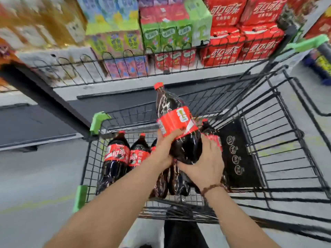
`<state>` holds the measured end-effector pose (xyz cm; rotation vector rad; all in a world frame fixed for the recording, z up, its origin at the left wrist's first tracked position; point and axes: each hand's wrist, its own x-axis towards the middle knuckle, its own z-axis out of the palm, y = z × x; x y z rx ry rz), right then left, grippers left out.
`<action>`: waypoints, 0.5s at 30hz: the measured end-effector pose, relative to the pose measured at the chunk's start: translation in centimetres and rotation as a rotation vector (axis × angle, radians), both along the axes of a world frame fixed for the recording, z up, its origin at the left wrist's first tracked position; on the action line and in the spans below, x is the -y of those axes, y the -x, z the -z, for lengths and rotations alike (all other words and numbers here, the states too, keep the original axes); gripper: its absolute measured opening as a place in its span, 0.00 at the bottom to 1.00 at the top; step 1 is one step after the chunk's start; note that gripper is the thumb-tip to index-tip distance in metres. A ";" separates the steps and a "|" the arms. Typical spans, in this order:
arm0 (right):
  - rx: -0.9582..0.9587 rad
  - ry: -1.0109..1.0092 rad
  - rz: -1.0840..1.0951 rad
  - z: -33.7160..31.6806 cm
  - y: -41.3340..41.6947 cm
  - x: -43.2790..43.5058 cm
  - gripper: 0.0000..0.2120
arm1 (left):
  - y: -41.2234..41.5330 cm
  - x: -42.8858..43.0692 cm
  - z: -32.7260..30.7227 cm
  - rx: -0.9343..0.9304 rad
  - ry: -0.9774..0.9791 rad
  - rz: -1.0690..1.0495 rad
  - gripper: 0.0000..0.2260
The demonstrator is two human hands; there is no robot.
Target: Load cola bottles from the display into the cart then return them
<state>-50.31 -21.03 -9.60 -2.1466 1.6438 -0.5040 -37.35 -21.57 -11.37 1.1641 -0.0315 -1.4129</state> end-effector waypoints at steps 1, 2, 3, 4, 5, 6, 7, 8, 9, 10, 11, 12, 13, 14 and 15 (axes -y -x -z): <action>0.032 0.032 -0.037 -0.8 -1.4 -0.8 0.48 | -1.4 -1.2 -1.0 0.021 0.034 -0.049 0.32; 0.065 0.052 -0.074 -1.7 -2.8 -1.6 0.47 | -2.8 -2.5 -2.0 0.033 0.061 -0.091 0.30; 0.093 0.072 -0.111 -2.5 -4.3 -2.5 0.47 | -4.3 -3.9 -3.1 0.051 0.086 -0.126 0.31; 0.118 0.094 -0.146 -3.2 -5.8 -3.6 0.46 | -5.8 -5.4 -4.1 0.079 0.116 -0.171 0.33; 0.137 0.114 -0.180 -4.0 -7.4 -4.8 0.46 | -7.4 -7.0 -5.1 0.121 0.157 -0.214 0.35; 0.160 0.130 -0.211 -4.7 -9.0 -6.1 0.46 | -9.0 -8.6 -6.1 0.161 0.202 -0.249 0.36; 0.192 0.147 -0.247 -5.5 -10.7 -7.6 0.46 | -10.6 -10.5 -7.4 0.199 0.233 -0.280 0.35; 0.232 0.167 -0.288 -6.3 -12.4 -9.2 0.46 | -12.2 -12.6 -8.6 0.232 0.251 -0.308 0.35; 0.274 0.182 -0.333 -7.1 -14.1 -10.8 0.47 | -13.9 -14.7 -9.8 0.271 0.267 -0.331 0.36; 0.317 0.182 -0.380 -7.9 -15.8 -12.4 0.48 | -15.6 -16.9 -11.0 0.317 0.287 -0.354 0.38; 0.367 0.167 -0.429 -8.6 -17.5 -14.1 0.48 | -17.2 -19.1 -12.1 0.374 0.302 -0.376 0.40; 0.430 0.143 -0.481 -9.3 -19.1 -15.7 0.47 | -18.9 -21.3 -13.1 0.436 0.316 -0.398 0.41; 0.508 0.107 -0.538 -10.0 -20.7 -17.2 0.45 | -20.5 -23.6 -14.2 0.498 0.326 -0.423 0.42; 0.592 0.052 -0.600 -10.8 -22.3 -18.6 0.43 | -22.2 -25.9 -15.2 0.555 0.338 -0.448 0.42; 0.669 -0.014 -0.664 -11.8 -23.7 -19.8 0.40 | -23.7 -28.2 -16.3 0.613 0.351 -0.474 0.42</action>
